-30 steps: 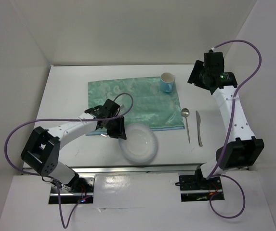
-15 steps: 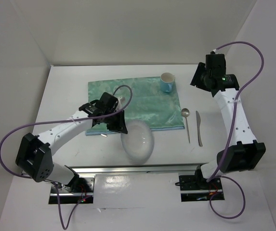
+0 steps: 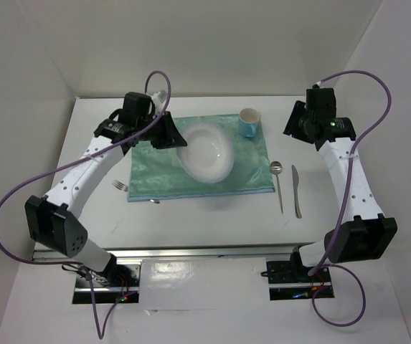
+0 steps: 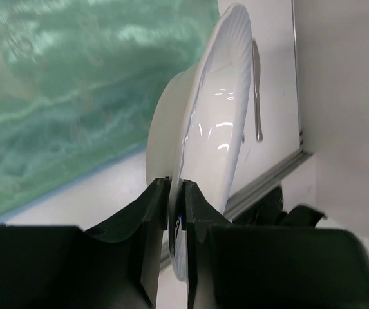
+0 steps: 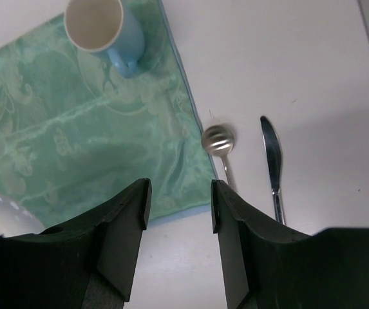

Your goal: Set the dinner table for one person

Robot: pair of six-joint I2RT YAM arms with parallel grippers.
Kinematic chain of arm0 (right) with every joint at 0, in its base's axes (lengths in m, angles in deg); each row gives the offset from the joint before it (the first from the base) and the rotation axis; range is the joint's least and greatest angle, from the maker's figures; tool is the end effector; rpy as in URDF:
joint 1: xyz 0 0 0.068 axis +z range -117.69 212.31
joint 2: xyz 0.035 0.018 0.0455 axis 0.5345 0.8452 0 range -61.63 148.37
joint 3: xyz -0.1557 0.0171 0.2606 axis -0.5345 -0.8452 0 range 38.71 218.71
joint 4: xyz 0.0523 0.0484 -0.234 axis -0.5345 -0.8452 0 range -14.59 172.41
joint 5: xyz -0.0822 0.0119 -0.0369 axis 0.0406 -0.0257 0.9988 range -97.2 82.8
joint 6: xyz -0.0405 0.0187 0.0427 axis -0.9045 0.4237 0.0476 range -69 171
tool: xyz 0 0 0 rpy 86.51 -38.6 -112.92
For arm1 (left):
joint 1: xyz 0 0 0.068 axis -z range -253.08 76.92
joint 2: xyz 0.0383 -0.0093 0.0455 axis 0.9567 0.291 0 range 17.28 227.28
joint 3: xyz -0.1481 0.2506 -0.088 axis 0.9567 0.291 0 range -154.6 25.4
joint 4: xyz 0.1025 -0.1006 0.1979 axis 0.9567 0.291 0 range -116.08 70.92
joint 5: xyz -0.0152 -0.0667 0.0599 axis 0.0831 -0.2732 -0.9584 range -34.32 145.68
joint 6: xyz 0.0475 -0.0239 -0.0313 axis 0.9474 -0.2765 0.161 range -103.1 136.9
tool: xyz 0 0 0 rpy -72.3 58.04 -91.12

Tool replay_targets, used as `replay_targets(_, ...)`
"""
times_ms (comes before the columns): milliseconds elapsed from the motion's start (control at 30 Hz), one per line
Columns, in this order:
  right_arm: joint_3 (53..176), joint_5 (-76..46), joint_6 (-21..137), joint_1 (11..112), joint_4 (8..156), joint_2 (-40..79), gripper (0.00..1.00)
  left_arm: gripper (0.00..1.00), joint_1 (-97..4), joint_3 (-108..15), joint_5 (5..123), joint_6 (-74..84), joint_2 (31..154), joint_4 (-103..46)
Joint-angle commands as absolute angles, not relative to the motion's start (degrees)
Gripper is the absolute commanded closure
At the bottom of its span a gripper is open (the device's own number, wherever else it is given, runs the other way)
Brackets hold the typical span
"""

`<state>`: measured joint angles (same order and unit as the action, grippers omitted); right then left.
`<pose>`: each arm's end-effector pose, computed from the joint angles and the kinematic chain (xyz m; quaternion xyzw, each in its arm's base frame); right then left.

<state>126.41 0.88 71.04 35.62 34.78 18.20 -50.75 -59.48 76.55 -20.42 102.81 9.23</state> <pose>0.2764 0.0096 0.4187 0.1610 0.8892 0.0232 0.4276 0.2893 -0.1367 0.3972 -0.0327 0.8794 -0.3621 0.3073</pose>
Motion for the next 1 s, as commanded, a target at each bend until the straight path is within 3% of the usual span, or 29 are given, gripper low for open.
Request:
replay_targets(0,123.6,-1.8,70.5,35.2,35.7,17.6,0.47,1.00,-54.5,-63.8,80.4,-25.8,107.6,-0.1)
replay_targets(367,121.8,-2.5,70.5,34.7,35.2,17.0,0.47,1.00,-61.0,-67.1,90.4,-34.2,125.3,-21.4)
replay_targets(600,113.7,-6.3,71.0,34.2,35.7,17.0,0.38,1.00,-62.3,-65.6,92.3,-34.9,131.3,-24.8)
replay_targets(900,99.1,-9.4,76.0,33.6,37.6,19.8,0.40,1.00,-62.3,-62.9,93.0,-32.5,136.2,-24.2)
replay_targets(933,98.6,-8.8,76.6,33.1,38.1,20.6,0.40,1.00,-62.3,-62.9,93.0,-32.5,136.7,-22.8)
replay_targets(967,97.7,-8.8,76.6,32.6,38.7,22.0,0.41,0.92,-62.3,-62.9,93.0,-32.0,137.4,-22.0)
